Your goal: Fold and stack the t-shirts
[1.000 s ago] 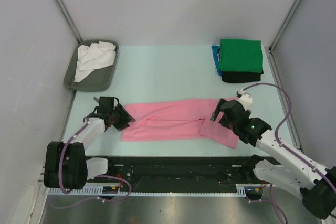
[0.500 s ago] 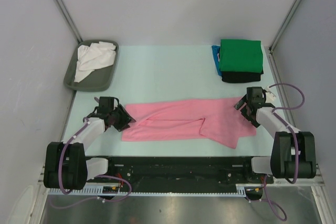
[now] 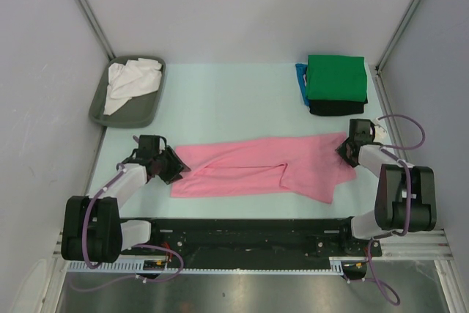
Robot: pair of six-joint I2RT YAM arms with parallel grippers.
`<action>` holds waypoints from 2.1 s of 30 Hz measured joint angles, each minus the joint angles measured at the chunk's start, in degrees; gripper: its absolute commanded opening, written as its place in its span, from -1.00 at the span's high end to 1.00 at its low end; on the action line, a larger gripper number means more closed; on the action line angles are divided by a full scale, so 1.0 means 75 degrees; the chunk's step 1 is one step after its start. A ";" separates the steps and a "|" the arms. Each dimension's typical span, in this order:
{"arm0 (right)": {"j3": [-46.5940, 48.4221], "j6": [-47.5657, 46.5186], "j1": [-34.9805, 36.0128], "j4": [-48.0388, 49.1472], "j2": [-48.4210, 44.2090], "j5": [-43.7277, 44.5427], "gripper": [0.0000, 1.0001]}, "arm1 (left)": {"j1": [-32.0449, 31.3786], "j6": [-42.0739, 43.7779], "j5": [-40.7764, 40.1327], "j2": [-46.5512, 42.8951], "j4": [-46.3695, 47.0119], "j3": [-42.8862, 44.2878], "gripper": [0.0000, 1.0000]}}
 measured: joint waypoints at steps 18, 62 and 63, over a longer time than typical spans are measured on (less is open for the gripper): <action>0.3040 -0.0455 0.1871 0.0527 0.2911 -0.0857 1.00 | 0.0000 -0.0323 0.0026 -0.0831 -0.0134 -0.0090 0.01; 0.9850 0.2777 0.1134 0.3727 0.7082 -0.4103 -0.99 | 0.0000 -0.0743 -0.0356 -0.2314 -0.0740 0.0370 -0.90; 0.9160 0.2693 0.1093 0.3861 0.6327 -0.4322 -0.99 | 0.0000 -0.0691 -0.0376 -0.2416 -0.0755 0.0370 -0.91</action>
